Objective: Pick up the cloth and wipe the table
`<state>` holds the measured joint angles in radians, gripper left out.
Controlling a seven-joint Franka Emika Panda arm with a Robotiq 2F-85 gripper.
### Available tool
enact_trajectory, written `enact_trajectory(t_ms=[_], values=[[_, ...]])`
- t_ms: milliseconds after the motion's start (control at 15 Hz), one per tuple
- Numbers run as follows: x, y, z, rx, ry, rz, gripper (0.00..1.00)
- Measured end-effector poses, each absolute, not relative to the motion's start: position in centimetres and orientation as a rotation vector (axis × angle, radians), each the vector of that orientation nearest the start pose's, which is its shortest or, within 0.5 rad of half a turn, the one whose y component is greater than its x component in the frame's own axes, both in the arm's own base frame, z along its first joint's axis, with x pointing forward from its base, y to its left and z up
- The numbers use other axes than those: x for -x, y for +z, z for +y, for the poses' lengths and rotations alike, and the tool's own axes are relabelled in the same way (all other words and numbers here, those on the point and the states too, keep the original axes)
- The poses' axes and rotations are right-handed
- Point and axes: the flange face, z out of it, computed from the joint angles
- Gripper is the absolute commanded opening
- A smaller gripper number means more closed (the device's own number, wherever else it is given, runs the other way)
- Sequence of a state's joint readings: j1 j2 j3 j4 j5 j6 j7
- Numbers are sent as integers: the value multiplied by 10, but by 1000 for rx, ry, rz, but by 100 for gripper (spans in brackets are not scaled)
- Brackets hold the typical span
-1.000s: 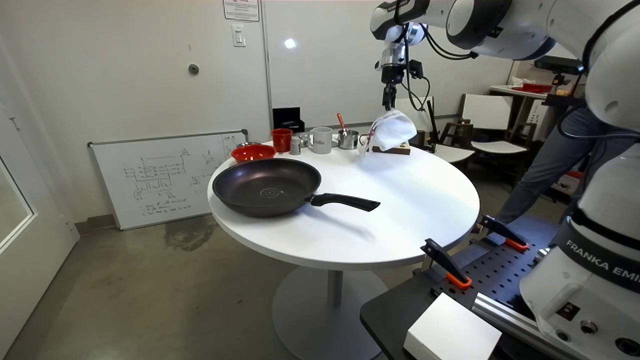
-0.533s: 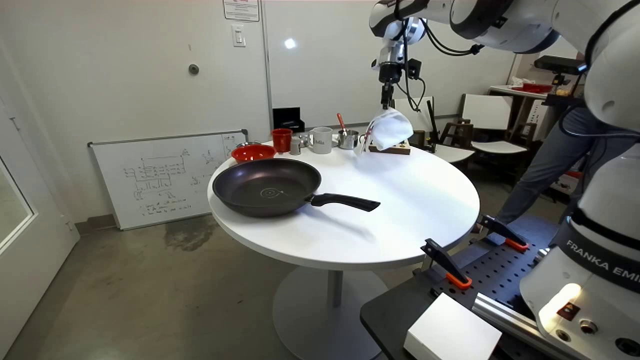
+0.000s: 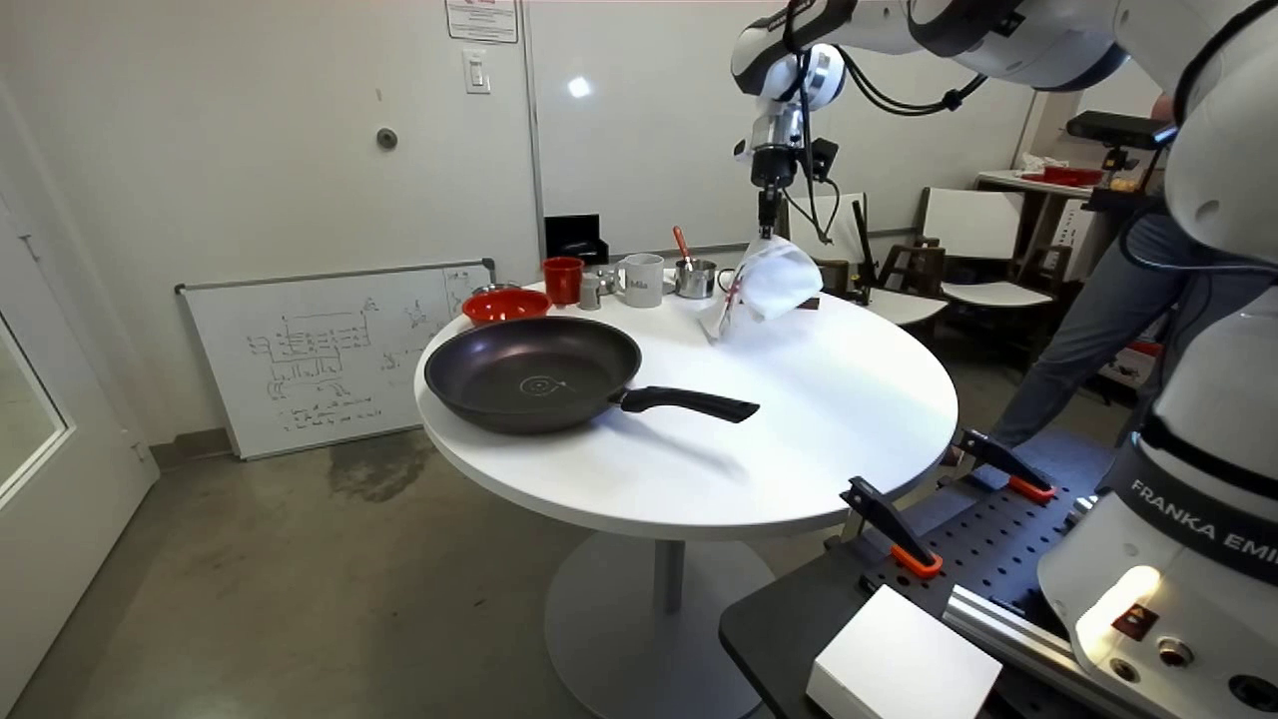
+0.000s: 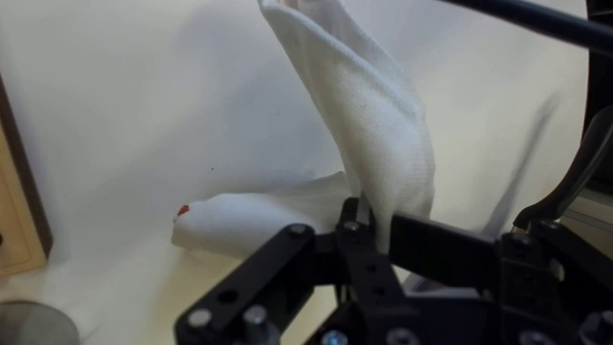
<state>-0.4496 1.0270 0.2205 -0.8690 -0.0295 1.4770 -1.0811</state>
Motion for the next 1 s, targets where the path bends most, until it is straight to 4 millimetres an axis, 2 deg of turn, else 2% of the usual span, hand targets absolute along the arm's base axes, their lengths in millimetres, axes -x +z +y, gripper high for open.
enact_trajectory(t_ms=[67,267,1000], values=[[-703,253,-231,2528,295,-1059,10],[-703,253,-232,2531,293,-1057,30],[-703,253,-232,2531,293,-1056,30]])
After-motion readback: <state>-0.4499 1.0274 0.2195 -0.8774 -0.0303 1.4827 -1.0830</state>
